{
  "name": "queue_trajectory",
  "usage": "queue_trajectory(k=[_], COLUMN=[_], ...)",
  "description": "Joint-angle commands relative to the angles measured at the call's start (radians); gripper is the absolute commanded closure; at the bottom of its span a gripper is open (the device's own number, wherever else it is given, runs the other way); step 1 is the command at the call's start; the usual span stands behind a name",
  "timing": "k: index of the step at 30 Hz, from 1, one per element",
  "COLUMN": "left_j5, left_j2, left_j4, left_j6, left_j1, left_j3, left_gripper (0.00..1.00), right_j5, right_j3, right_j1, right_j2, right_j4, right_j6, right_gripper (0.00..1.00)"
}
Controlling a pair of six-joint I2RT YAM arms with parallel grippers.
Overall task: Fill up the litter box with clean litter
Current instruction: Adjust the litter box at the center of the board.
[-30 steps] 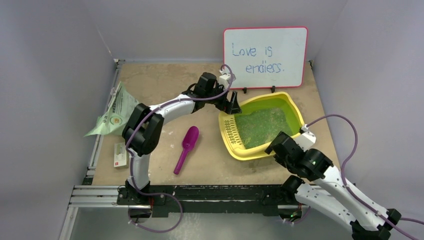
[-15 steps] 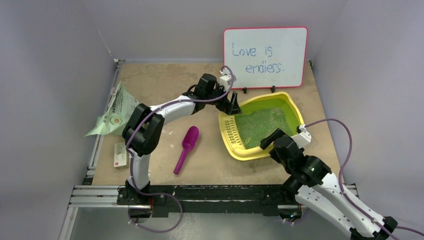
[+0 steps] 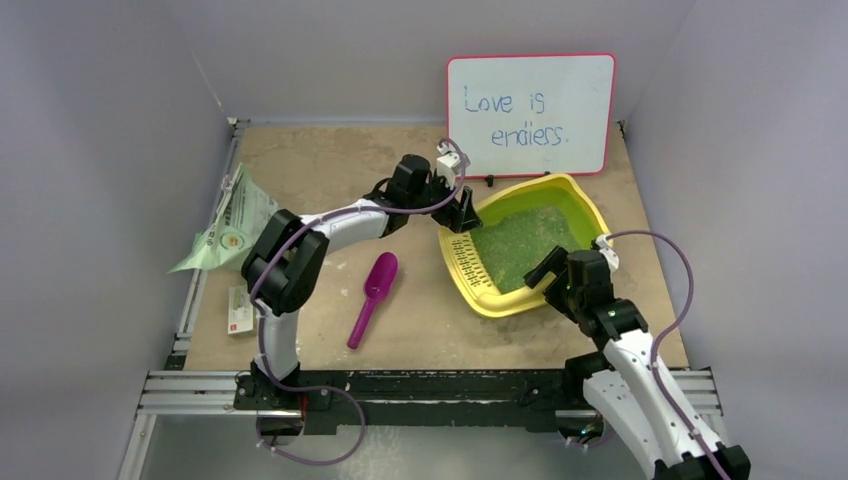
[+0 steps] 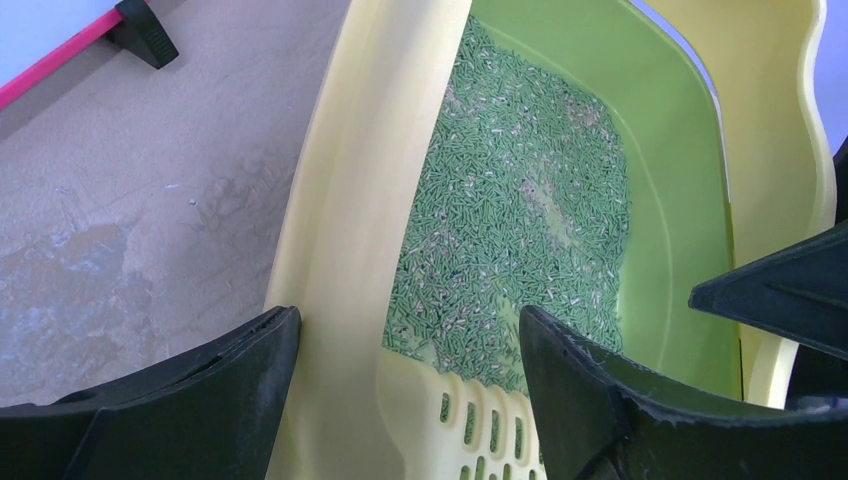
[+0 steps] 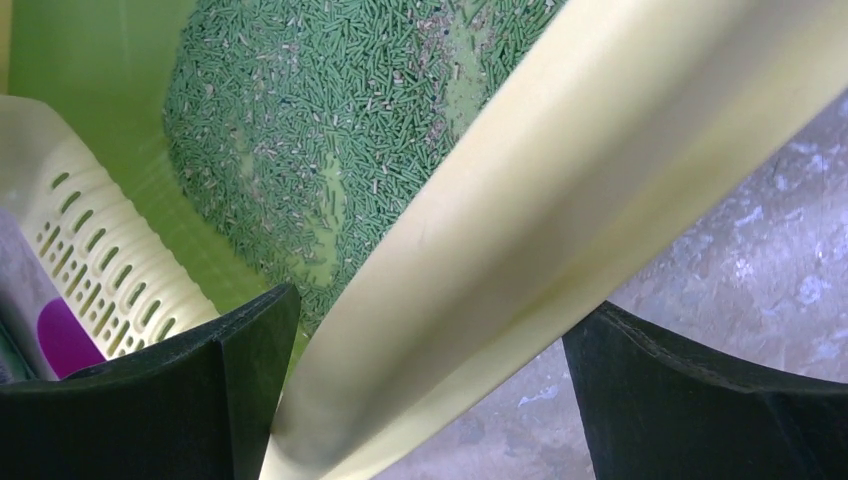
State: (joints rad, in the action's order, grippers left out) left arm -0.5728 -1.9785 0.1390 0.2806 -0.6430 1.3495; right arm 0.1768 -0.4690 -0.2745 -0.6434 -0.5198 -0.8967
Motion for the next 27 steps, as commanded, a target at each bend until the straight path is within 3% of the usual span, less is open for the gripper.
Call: queue_trajectory(k=[1,15,21,27], left_j5=[-0.065,0.038,0.061,0.171], left_j2=[-0.025,0.05,0.059,0.093], left_j4=[-0.065,0.193,0.213,0.224], left_j6=[0.096,0.307,0.341,0.375], left_j1=[-0.073,-0.126,-0.167,-0.178], left_j3=[-0.106,-0.294,-0.309,-0.369], left_gripper=[0.22,0.23,0.24,0.24], right_j5=[-0.173,-0.334,-0.221,-0.135], right_j3=[-0.063,-0.239,-0.302,-0.344], right_j1=[0.038,0.271,0.299,0.299], right_j2=[-0.085,-0.359,-0.402,-0.377], right_j4=[0.217,0.18,0.07,-0.045], right_j6=[0.199,0.488,0.472,0.428], right_gripper=[0.01,0.01,0.01,0.01])
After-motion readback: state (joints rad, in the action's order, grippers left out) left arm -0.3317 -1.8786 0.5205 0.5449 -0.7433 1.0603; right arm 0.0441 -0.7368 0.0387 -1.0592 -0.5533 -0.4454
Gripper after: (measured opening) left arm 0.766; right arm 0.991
